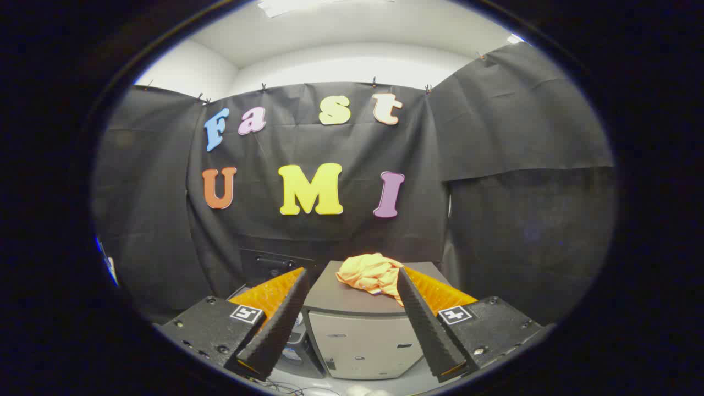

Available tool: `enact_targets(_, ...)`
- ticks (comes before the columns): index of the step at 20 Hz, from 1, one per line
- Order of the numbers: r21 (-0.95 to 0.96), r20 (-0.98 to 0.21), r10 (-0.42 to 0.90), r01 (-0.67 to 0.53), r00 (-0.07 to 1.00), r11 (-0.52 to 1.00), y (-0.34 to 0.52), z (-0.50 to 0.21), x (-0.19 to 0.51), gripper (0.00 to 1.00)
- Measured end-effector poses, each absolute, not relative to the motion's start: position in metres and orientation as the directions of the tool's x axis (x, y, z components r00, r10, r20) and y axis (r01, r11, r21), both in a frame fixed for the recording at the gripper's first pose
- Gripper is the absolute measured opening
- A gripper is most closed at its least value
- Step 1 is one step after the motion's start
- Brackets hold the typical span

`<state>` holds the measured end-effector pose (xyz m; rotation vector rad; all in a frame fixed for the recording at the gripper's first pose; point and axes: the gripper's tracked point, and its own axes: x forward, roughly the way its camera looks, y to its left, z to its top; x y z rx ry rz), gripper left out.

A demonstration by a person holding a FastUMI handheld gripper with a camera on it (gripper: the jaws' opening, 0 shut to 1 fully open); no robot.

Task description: Put the clothes into the washing machine and then close the washing machine lid.

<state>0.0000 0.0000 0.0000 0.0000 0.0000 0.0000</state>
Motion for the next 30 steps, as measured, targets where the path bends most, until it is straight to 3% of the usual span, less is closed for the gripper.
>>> enact_targets(22,-0.009,-0.020,-0.087,0.087,0.996,0.996,-0.009,0.014,0.001,1.00)
enact_targets(30,-0.048,-0.148,-0.135,0.129,0.980,0.990,-0.024,0.028,0.107,1.00)
